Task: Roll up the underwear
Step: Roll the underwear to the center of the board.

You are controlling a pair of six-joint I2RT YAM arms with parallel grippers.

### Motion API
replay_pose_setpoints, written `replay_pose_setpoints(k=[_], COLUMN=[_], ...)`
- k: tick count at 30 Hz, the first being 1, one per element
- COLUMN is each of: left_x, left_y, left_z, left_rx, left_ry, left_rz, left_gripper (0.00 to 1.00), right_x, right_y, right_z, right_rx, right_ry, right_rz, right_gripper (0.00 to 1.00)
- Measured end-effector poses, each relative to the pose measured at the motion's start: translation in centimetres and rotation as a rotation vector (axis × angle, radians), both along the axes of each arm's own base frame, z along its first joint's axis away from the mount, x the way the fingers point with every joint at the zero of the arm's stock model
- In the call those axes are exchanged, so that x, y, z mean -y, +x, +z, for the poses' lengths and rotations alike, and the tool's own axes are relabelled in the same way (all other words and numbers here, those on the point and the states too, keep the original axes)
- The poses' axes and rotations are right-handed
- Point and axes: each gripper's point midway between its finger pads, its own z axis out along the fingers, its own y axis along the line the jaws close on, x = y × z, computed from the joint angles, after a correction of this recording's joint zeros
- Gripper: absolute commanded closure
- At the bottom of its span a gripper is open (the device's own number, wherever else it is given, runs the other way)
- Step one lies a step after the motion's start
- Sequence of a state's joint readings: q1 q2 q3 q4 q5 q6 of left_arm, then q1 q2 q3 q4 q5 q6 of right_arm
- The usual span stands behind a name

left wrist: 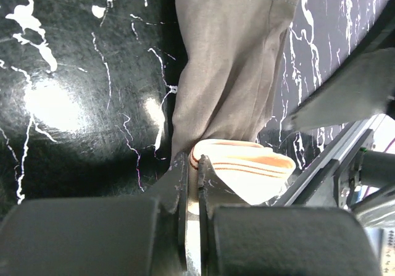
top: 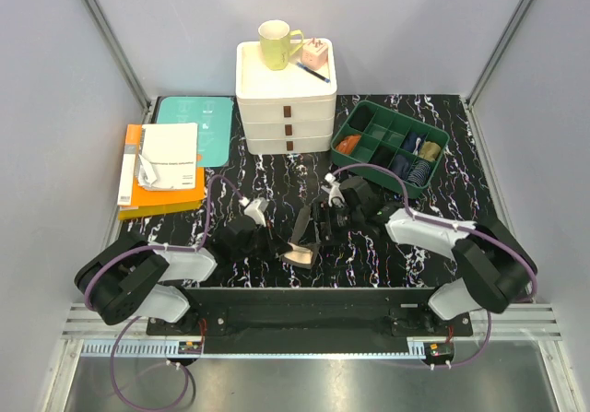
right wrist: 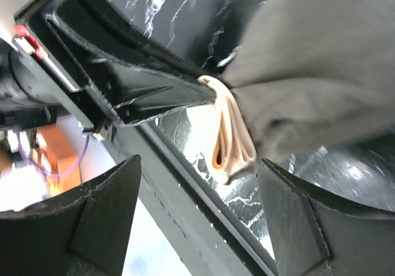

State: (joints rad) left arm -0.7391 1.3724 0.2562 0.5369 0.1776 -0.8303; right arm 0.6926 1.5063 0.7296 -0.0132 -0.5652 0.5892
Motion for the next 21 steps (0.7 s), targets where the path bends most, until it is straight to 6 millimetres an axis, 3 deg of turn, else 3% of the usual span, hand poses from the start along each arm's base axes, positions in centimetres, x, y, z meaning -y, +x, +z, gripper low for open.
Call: replay_pose_setpoints(k=[4,10,21], left_x=[0.0,0.1,0.4], left_y=[0.0,-0.1,-0.6], left_z=[0.0,0.0,0.0], left_rx=[-0.024,-0.049,-0.069], left_ry=[-0.010,-0.022,-0.032], left_rz=[0.022,0.043,0.044], left_gripper=[1.00,1.00,1.00], right_x=[1.7,4.1,2.1], right_y=[-0.2,-2.9,-1.4], right_z=[-0.1,-3.7,-3.5], right_rx=[-0.012,-0.119,-0.079], right_ry=[-0.033,-0.063,0.064], right_rz=[-0.124,-0.213,-0.231], right_gripper=[0.17,0.17,0.22])
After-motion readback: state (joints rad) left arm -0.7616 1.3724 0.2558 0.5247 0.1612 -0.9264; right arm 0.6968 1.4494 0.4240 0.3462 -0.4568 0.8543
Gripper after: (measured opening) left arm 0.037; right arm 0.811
